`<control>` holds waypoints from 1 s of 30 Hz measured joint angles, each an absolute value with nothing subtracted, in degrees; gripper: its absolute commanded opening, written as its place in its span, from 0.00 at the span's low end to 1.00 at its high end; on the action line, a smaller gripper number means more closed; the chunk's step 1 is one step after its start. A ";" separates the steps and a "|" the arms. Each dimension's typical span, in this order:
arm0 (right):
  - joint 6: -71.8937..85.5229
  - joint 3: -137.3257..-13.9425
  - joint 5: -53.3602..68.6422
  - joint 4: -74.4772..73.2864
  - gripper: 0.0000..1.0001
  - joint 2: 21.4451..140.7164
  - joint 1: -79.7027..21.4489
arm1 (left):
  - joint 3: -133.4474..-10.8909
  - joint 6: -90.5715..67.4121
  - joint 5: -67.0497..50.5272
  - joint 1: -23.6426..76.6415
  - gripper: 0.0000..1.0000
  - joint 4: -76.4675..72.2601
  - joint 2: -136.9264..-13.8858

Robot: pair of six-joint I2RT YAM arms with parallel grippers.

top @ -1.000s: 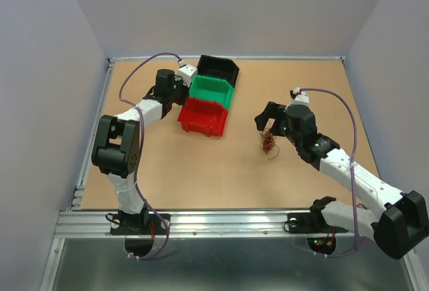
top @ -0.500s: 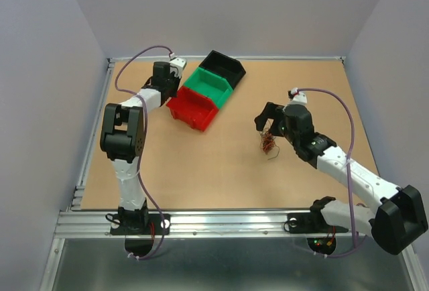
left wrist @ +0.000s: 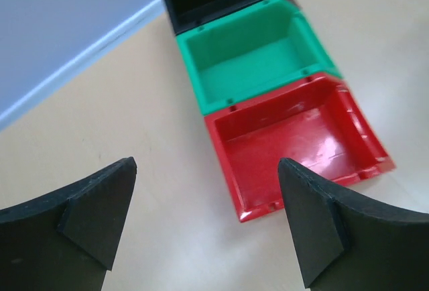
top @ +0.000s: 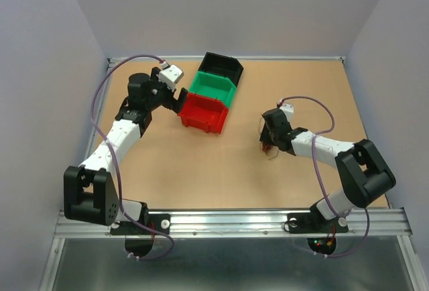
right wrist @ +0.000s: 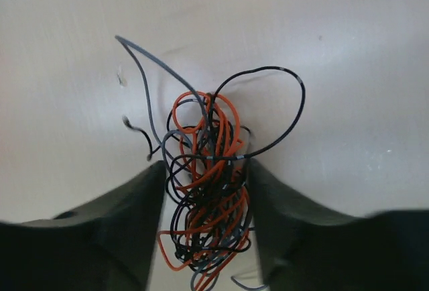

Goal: Untangle the cables

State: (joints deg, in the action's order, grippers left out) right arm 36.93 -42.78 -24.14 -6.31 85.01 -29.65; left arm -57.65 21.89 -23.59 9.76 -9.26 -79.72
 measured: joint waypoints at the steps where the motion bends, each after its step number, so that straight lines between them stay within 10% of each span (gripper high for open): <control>1: 36.84 -43.20 -23.05 -6.35 0.06 86.04 -29.67 | -56.73 22.59 -25.12 10.44 0.99 -9.41 -78.24; 12: 28.58 -43.05 -0.54 4.60 0.02 79.24 -37.71 | -46.65 31.16 -30.70 28.71 0.99 -7.99 -74.94; 30: 24.62 -42.85 9.02 10.48 0.01 76.23 -41.71 | -43.07 32.73 -30.72 29.91 0.98 -12.12 -75.88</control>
